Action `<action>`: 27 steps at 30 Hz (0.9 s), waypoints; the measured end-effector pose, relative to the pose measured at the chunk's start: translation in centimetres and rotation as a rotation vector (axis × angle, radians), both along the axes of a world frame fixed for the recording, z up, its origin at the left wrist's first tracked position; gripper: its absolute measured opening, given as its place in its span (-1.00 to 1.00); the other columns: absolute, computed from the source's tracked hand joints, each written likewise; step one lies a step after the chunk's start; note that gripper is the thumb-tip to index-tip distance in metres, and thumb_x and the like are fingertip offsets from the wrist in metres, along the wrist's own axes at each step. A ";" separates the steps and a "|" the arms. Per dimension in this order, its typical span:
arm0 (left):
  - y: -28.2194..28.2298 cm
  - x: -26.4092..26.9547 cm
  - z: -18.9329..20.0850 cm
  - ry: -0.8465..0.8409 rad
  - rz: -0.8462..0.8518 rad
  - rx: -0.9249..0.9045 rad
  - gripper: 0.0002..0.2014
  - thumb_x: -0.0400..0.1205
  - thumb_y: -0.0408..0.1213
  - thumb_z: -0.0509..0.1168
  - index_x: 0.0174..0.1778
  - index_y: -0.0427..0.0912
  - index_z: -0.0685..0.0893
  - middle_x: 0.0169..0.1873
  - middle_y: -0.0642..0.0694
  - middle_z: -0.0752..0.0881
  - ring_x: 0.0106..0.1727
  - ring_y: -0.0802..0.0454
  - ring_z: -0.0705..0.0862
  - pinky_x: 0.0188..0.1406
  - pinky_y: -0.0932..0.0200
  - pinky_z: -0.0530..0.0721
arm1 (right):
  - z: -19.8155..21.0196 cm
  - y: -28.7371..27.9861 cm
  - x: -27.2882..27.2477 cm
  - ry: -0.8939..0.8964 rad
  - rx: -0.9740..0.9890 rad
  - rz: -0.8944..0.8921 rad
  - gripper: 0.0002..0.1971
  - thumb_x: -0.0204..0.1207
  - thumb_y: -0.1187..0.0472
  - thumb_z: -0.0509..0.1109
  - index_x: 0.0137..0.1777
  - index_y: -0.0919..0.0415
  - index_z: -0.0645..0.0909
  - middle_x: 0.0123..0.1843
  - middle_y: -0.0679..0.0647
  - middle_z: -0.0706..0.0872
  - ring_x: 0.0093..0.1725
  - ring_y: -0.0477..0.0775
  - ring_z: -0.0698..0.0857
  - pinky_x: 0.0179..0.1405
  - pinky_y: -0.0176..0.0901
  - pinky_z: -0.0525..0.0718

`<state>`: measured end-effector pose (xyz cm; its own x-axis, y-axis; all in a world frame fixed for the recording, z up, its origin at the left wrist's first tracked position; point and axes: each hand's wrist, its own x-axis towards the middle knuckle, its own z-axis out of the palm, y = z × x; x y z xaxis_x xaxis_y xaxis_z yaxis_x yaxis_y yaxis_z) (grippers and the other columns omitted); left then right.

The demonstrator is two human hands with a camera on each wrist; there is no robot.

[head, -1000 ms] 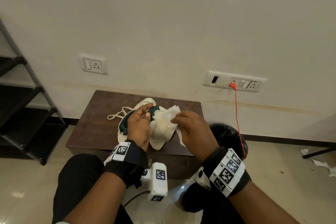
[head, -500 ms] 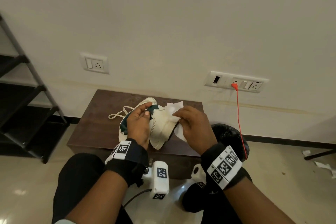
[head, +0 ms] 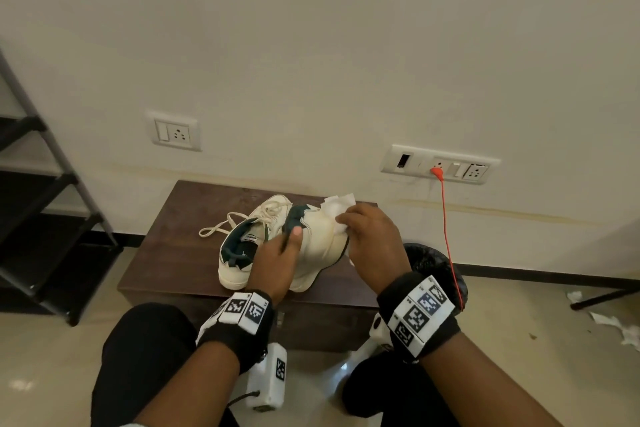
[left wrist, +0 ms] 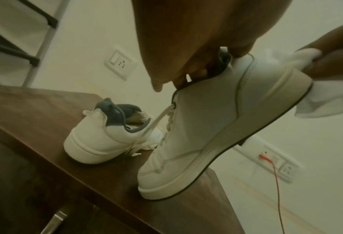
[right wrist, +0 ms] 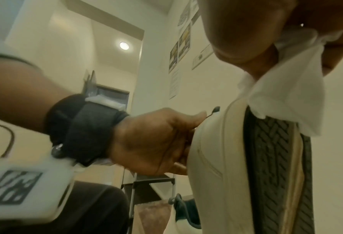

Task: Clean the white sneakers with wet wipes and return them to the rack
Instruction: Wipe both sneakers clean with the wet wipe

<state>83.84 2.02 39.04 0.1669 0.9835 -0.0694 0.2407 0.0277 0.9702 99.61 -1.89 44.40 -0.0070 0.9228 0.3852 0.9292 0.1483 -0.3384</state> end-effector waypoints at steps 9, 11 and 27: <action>0.3 1.5 0.6 0.033 0.028 0.056 -0.66 0.73 -0.05 0.09 0.02 -0.19 0.68 -0.06 -0.12 0.74 0.01 -0.04 0.65 0.03 0.09 0.54 | -0.5 -0.7 -0.4 -0.060 0.061 0.034 -0.77 0.32 0.45 0.50 -0.03 0.26 0.74 -0.07 0.11 0.74 -0.09 0.14 0.66 -0.14 -0.06 0.68; 0.4 1.6 0.8 0.003 0.036 0.040 -0.68 0.73 -0.06 0.09 0.06 -0.17 0.67 -0.03 -0.10 0.73 0.03 -0.02 0.65 0.05 0.11 0.53 | -0.7 -0.9 -0.3 -0.071 0.091 0.032 -0.79 0.32 0.41 0.51 -0.03 0.26 0.74 -0.06 0.11 0.74 -0.09 0.13 0.66 -0.12 -0.09 0.68; 0.2 2.0 -0.1 -0.196 0.088 -0.160 -0.66 0.73 -0.04 0.10 0.12 -0.13 0.71 -0.02 -0.06 0.78 0.08 -0.01 0.71 0.26 -0.14 0.61 | -1.8 -0.4 -0.4 -0.039 0.071 0.000 -0.78 0.40 0.43 0.40 0.01 0.27 0.74 -0.01 0.13 0.76 -0.03 0.14 0.69 -0.06 -0.03 0.70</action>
<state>85.83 2.26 38.92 0.1066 0.9740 -0.2001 0.0384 0.1970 0.9796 99.23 -2.31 42.58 -0.0234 0.8934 0.4487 0.9416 0.1705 -0.2904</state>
